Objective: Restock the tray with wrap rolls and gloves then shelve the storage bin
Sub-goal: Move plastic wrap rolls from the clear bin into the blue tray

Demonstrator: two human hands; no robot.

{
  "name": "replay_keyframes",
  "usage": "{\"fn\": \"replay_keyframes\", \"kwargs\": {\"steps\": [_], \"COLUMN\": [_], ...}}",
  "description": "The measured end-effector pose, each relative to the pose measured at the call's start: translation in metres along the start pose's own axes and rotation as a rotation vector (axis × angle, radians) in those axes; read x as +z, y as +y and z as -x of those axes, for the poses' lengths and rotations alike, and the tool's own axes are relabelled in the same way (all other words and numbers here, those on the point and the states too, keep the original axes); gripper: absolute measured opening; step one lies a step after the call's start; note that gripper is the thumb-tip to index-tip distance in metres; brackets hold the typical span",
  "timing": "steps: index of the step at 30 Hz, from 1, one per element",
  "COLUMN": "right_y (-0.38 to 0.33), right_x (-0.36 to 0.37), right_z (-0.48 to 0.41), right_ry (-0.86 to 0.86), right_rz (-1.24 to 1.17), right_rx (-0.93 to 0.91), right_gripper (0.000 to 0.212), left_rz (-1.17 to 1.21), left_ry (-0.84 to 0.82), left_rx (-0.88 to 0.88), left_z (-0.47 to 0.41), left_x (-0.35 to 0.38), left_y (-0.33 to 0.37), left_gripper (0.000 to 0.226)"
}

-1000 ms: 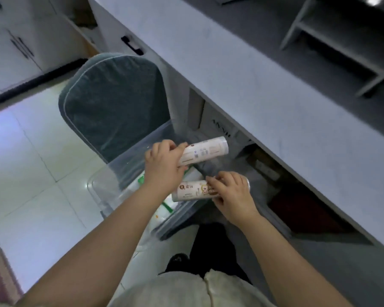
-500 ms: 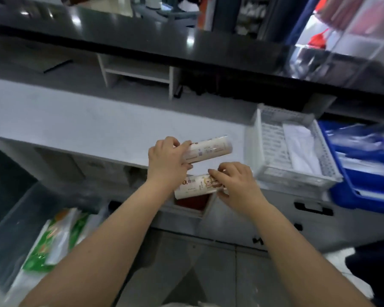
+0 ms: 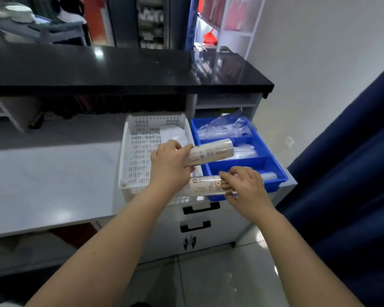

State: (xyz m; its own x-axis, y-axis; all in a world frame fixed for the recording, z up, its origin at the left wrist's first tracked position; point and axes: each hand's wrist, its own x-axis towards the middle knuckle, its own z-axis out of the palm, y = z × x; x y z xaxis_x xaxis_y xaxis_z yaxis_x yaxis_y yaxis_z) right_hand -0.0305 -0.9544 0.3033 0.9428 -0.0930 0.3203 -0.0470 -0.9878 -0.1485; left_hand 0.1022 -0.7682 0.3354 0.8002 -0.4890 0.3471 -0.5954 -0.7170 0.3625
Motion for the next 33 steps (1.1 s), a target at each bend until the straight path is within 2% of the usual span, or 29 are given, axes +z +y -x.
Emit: {"fn": "replay_keyframes", "kwargs": {"steps": [6,11,17,25,30,33], "right_y": [0.083,0.132,0.166,0.194,0.209,0.213], "right_x": [0.008,0.029,0.049,0.063,0.064,0.065], "right_z": [-0.034,-0.062,-0.079,-0.081,-0.084,-0.081], "right_ry": [0.002,-0.087,-0.209,-0.259,-0.236,-0.287], "right_rz": [-0.01,-0.005,-0.123,-0.176,-0.253,-0.309], "right_rx": [0.143,0.161,0.128,-0.063,-0.217,-0.353], "right_gripper": [0.062,0.058,0.056,0.042,0.036,0.036], "left_rz": [-0.009,0.002,0.054,0.037,0.037,0.026], "left_ry": [-0.043,-0.083,-0.17,-0.156,-0.077,-0.006], "left_rx": [0.06,0.126,0.126,0.067,-0.086,-0.18], "left_z": [-0.072,-0.128,-0.162,-0.165,-0.148,-0.132], "left_x": [0.054,0.101,0.145,0.168,0.17,0.167], "left_y": [0.036,0.046,0.052,0.061,0.08,0.092], "left_gripper": [0.05,0.054,0.054,0.06,0.061,0.062]}}
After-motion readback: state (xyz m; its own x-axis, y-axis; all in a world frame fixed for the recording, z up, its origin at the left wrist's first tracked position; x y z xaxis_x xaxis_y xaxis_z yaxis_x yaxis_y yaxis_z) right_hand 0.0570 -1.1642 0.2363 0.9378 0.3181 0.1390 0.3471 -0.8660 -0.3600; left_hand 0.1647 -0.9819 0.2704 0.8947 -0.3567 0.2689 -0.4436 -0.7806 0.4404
